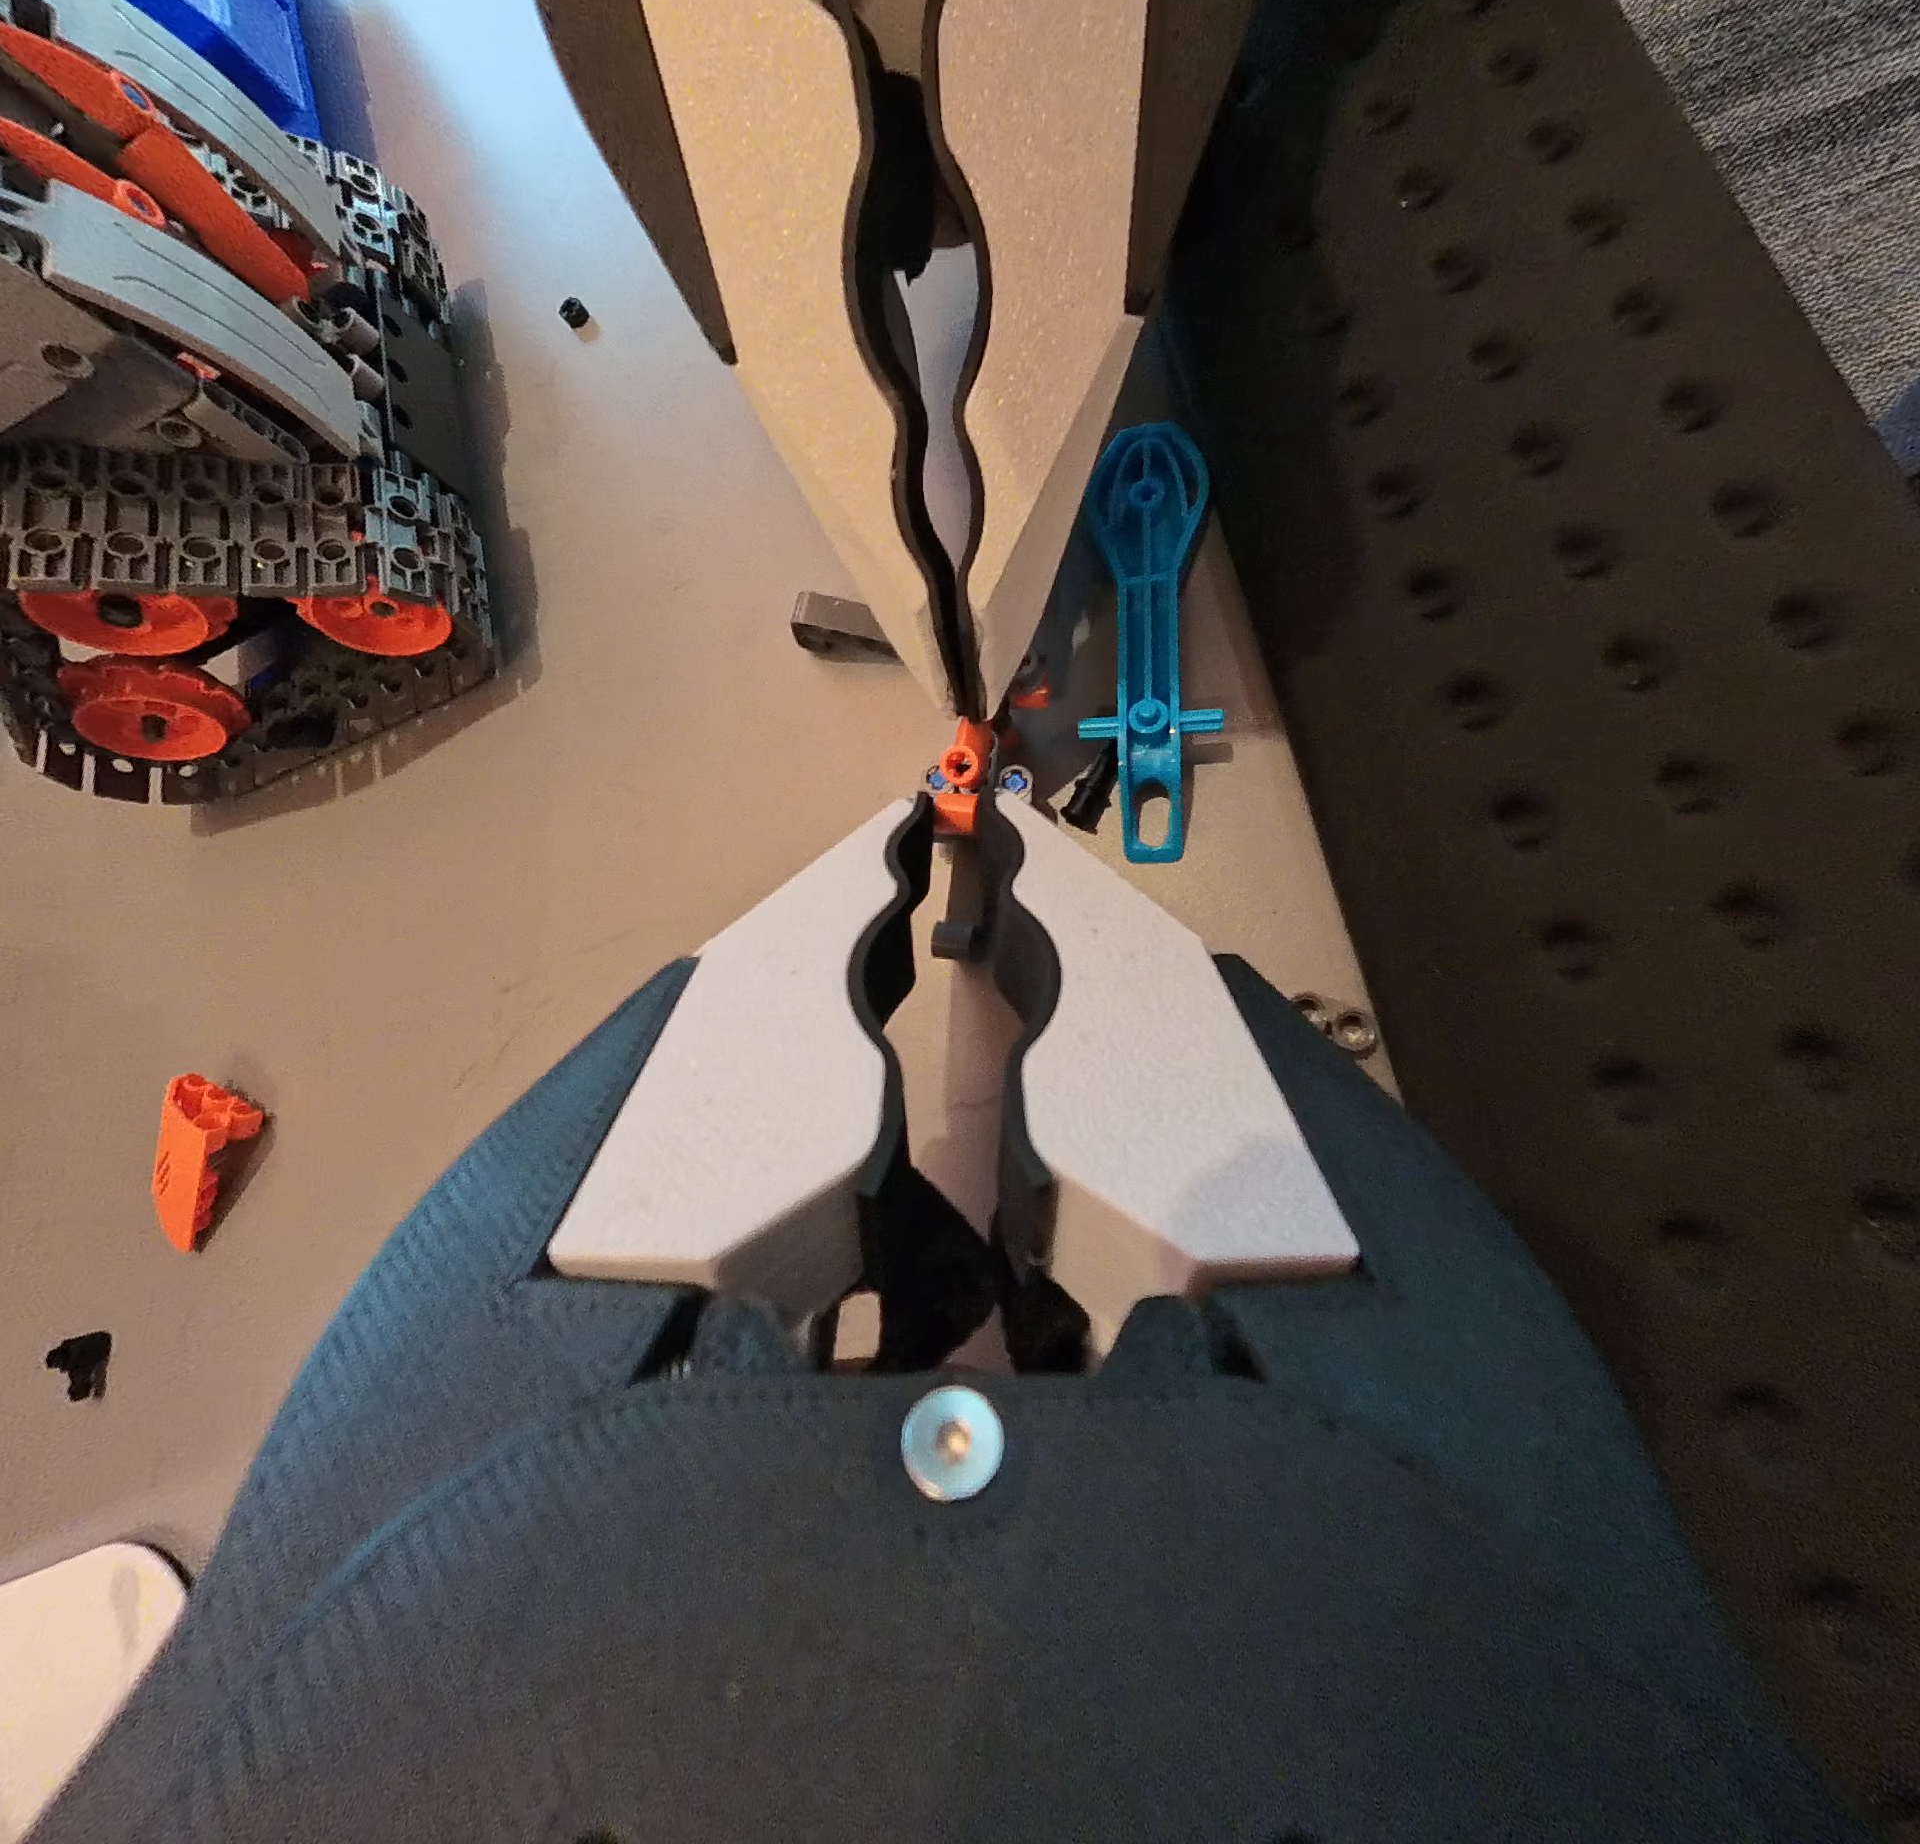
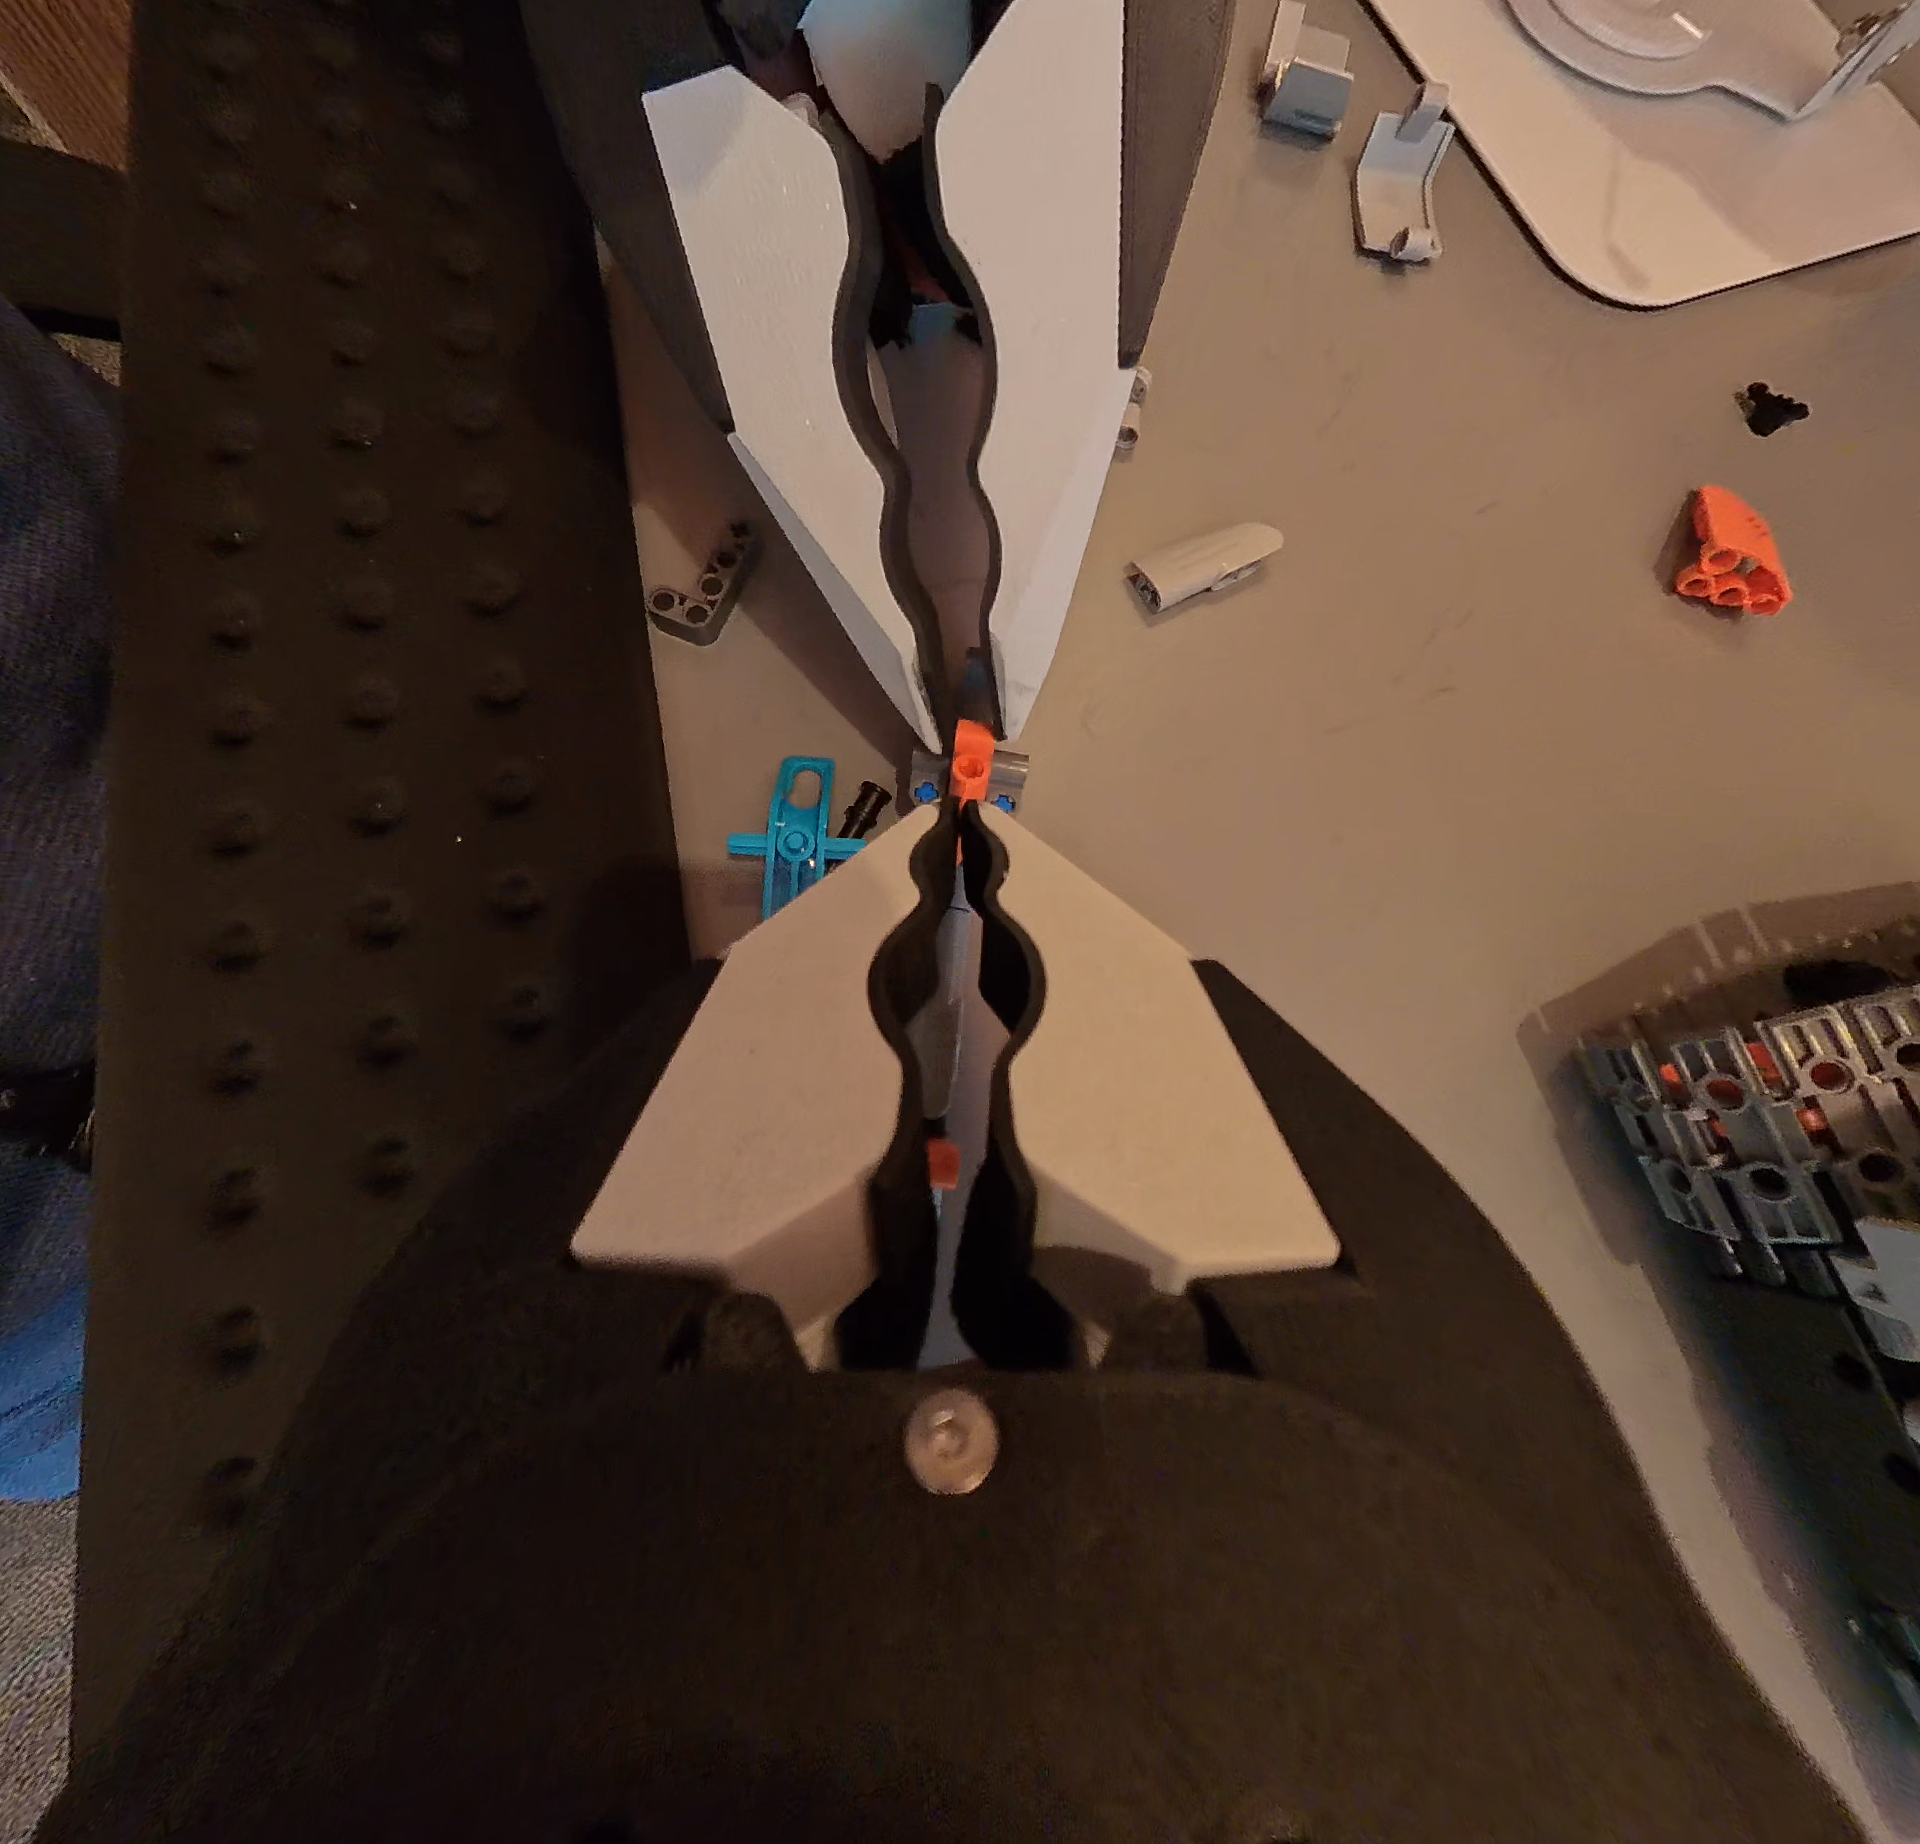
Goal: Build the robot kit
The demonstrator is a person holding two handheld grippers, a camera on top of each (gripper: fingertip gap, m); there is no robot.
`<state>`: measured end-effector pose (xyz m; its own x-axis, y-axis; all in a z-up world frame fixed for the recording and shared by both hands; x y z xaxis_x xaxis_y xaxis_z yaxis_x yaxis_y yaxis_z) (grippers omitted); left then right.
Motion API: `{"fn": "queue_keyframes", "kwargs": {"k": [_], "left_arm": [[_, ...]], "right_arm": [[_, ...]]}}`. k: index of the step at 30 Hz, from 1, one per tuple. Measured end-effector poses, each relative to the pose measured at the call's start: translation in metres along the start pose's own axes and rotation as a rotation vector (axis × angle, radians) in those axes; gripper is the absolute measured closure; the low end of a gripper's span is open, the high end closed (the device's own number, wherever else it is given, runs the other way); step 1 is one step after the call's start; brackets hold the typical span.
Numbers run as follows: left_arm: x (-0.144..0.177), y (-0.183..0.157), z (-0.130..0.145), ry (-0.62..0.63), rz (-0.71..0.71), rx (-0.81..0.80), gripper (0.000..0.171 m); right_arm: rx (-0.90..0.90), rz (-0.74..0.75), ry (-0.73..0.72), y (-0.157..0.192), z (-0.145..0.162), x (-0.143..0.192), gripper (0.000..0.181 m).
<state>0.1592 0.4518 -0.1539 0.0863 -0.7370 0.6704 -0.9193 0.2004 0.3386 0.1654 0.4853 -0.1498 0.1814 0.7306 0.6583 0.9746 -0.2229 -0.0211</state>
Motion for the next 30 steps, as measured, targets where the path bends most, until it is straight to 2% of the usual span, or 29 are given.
{"fn": "queue_keyframes", "kwargs": {"k": [8,12,18,30], "left_arm": [[0.002,0.004,-0.008,-0.036,-0.052,-0.017,0.163],[0.002,0.005,-0.010,-0.051,-0.047,-0.050,0.169],[-0.005,0.005,-0.008,-0.014,-0.030,-0.070,0.171],[-0.007,0.003,-0.011,0.052,-0.124,-0.240,0.171]], "right_arm": [[-0.010,-0.028,0.085,-0.002,-0.001,0.000,0.181],[-0.022,-0.042,0.089,-0.002,-0.001,0.000,0.181],[-0.049,-0.068,0.109,-0.003,0.000,0.000,0.181],[-0.064,-0.192,0.202,-0.006,0.002,0.001,0.181]]}}
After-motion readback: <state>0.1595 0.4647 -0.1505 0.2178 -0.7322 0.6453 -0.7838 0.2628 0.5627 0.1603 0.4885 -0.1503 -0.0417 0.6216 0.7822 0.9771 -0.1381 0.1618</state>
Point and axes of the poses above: each gripper's, where its closed fingertips meet, x back along the fingers, z out of its underside, y = z × x across the jaws, the point moved 2 cm from there along x, back along the fingers, and after that the axes turned 6 degrees about -x, right-handed, at the moved point
